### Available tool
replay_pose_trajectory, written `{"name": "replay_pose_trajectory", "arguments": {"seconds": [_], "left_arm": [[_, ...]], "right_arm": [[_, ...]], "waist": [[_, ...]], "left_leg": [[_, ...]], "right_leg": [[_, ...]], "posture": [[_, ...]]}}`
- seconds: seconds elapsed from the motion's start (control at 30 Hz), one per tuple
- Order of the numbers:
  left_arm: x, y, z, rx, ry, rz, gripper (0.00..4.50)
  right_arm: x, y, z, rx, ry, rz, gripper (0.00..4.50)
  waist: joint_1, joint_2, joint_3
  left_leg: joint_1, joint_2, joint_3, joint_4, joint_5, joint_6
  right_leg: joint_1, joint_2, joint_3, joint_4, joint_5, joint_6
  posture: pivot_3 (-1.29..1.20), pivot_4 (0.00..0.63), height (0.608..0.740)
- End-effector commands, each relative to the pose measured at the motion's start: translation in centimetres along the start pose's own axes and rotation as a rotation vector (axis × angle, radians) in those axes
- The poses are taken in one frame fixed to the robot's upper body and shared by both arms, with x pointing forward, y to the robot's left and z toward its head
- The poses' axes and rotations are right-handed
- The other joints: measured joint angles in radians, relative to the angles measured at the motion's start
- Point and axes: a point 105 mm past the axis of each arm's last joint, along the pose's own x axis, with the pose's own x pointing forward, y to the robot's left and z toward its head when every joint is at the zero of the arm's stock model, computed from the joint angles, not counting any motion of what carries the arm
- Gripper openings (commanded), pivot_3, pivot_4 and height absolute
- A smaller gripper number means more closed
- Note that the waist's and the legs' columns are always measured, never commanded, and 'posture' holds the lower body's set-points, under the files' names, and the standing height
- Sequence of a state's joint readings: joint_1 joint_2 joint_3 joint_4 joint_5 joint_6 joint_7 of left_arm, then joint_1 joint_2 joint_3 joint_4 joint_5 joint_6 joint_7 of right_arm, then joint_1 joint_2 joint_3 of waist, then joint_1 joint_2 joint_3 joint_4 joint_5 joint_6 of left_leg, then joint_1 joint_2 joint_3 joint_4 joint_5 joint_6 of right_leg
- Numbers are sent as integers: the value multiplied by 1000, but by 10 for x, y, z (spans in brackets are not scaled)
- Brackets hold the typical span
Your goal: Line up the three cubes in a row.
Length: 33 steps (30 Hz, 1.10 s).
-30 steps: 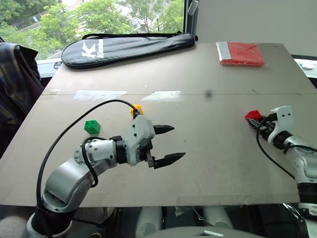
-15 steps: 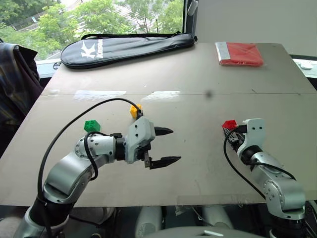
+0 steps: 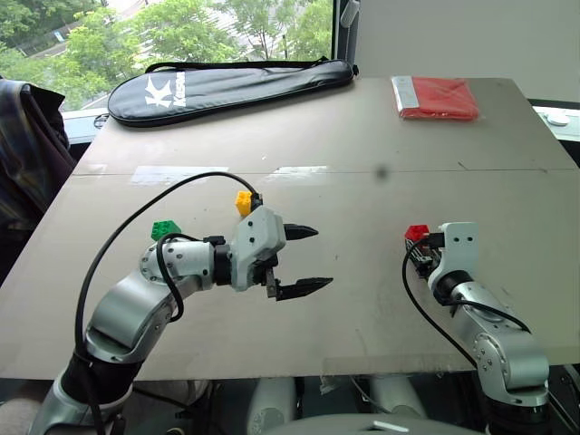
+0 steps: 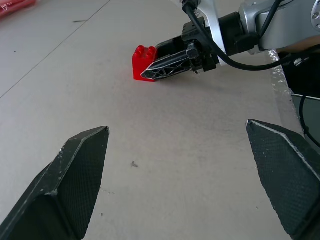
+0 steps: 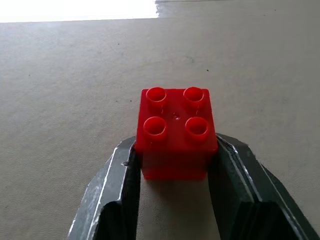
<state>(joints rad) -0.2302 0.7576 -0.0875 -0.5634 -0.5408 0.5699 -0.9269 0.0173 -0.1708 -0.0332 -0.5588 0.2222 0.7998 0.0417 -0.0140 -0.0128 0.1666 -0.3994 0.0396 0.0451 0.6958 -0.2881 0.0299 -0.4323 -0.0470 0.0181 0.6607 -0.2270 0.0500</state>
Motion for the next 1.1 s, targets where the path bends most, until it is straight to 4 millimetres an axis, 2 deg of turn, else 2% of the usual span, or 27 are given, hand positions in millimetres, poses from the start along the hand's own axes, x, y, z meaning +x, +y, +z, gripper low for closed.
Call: {"name": "replay_pose_trajectory", "arguments": {"seconds": [0.03, 0.07, 0.2, 0.3, 0.5, 0.6, 0.7, 0.87, 0.93, 1.1], "left_arm": [[-1, -2, 8, 42, -23, 8, 4500], [-1, -2, 8, 41, -24, 11, 4500], [-2, -1, 5, 21, -35, 38, 4500], [-7, -3, -4, -26, -39, 81, 4500], [-17, 15, -34, -34, -9, 408, 4500], [-24, 22, -39, -35, -45, 573, 4500], [-44, 31, -44, -34, -82, 817, 4500], [-92, 29, -73, -107, -14, 1157, 4500], [-104, 29, -80, -125, 1, 1230, 4500], [-116, 34, -85, -99, 25, 1312, 4500]], "right_arm": [[-1, 1, 9, -17, -31, 16, 4128], [-2, 0, 10, -20, -35, 15, 4481], [-4, -1, 16, -32, -62, 24, 4481], [-10, 2, 24, -51, -108, 71, 4481], [-28, 9, 42, -139, -197, 240, 4481], [-37, 9, 49, -177, -246, 326, 4481], [-51, 12, 53, -194, -299, 470, 4481], [-74, 21, 45, -205, -315, 751, 4481], [-76, 19, 42, -213, -310, 785, 4481], [-80, 22, 39, -206, -332, 861, 4481]], "waist": [[0, 0, 0], [0, 0, 0], [0, 0, 0], [-1, 0, 0], [4, -1, 0], [3, -3, 0], [3, -4, 1], [0, -7, 2], [3, -9, 3], [10, -10, 3]], "left_leg": [[0, 0, 0, 0, 0, 0], [0, 0, 0, 0, 0, 0], [0, 0, 0, 0, 0, 0], [0, 0, 0, 0, 0, 0], [0, 0, -1, 0, 0, 0], [1, 0, 0, 0, 0, 0], [1, 0, -1, 0, 0, 0], [2, 1, -1, 0, 0, 0], [2, 1, -1, 0, 0, 0], [2, 1, -2, 3, 0, 0]], "right_leg": [[0, 0, 0, 0, 0, 0], [0, 0, 0, 0, 0, 0], [0, 0, 0, 0, 0, 0], [0, 0, 0, 0, 0, 0], [0, 0, 0, 0, 0, 0], [0, -1, 1, -1, 0, 0], [1, -1, 0, 0, 0, 0], [1, 0, -1, 0, 0, 0], [1, 0, -1, 0, 0, 0], [3, -1, -3, 0, 0, 1]], "posture": [[0, 150, 708], [0, 150, 708], [0, 150, 708], [0, 150, 708], [0, 150, 708], [0, 150, 708], [0, 150, 708], [0, 150, 708], [0, 150, 708], [0, 150, 708]]}}
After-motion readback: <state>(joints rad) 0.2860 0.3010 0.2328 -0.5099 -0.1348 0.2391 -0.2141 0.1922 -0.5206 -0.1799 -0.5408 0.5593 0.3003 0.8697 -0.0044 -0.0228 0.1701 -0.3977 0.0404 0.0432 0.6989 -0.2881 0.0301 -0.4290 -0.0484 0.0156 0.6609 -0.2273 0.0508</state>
